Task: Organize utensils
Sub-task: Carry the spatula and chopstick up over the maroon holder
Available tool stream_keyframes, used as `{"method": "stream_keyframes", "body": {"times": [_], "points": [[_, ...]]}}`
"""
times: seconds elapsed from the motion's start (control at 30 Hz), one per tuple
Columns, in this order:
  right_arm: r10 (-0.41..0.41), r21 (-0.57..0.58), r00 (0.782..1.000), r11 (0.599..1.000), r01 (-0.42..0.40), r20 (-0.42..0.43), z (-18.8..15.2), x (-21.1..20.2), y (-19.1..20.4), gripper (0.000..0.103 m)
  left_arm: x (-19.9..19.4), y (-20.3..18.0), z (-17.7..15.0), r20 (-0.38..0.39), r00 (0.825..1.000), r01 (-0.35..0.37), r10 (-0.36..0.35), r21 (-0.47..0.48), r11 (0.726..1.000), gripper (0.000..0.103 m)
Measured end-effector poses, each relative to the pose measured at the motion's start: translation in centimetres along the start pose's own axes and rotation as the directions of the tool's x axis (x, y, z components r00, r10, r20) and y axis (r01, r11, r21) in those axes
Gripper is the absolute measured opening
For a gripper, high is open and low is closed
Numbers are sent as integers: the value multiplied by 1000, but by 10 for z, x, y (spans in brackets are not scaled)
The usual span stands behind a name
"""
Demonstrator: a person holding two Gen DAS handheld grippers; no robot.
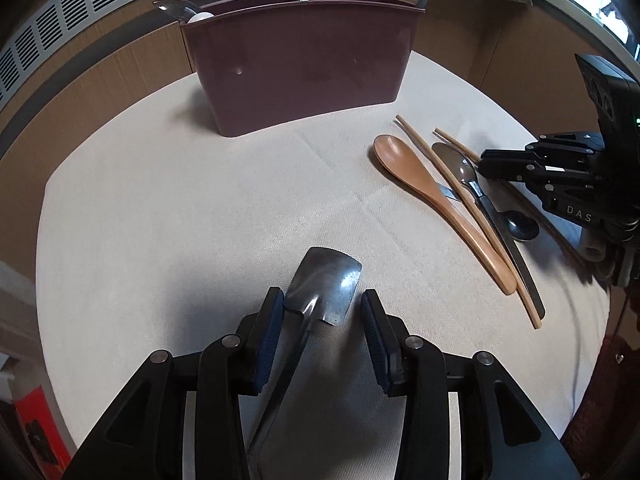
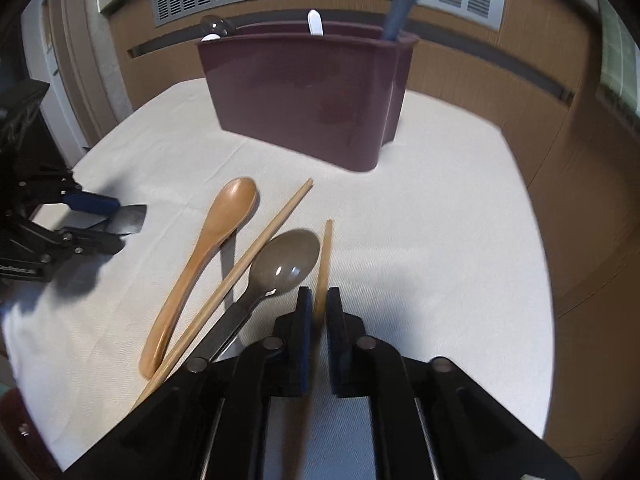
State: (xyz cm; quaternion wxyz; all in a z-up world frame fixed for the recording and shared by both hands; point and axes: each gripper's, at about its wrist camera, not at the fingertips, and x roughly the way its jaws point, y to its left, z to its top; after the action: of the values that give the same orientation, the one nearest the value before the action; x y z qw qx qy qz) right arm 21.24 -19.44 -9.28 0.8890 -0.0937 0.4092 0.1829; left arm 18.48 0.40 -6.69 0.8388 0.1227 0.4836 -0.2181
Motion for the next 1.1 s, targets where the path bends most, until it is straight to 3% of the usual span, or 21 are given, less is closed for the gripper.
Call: {"method": "stream_keyframes", "body": {"times": [0.17, 0.37, 0.47, 0.57, 0.63, 0.7, 0.73, 1.1], "points": [[42, 67, 995, 997, -48, 89, 5, -18, -8, 5, 3, 0, 3, -3, 1000, -2, 2, -22, 1000, 41], [48, 61, 978, 996, -62, 202, 18, -53, -5, 5, 8, 0, 14, 28, 999, -29, 31, -62, 998, 34], [61, 83, 964, 993, -85, 257, 22, -74, -10, 5, -12, -7, 10, 103, 993, -47, 56, -87, 995, 33], [63, 105, 949, 989, -100, 308, 26, -93, -15, 5, -53, -11, 6, 253, 964, -39, 76, -149, 988, 32], [58, 114, 941, 988, -101, 332, 30, -100, -17, 5, -82, -12, 7, 363, 927, -28, 97, -190, 981, 31], [57, 121, 936, 987, -105, 348, 32, -103, -20, 5, -97, -11, 11, 425, 898, -23, 114, -213, 977, 7], [56, 120, 935, 987, -104, 350, 33, -104, -20, 5, -102, -10, 14, 439, 891, -20, 118, -221, 975, 4], [51, 119, 937, 988, -97, 346, 29, -104, -20, 5, -91, -13, 18, 444, 886, -29, 132, -231, 972, 2]]}}
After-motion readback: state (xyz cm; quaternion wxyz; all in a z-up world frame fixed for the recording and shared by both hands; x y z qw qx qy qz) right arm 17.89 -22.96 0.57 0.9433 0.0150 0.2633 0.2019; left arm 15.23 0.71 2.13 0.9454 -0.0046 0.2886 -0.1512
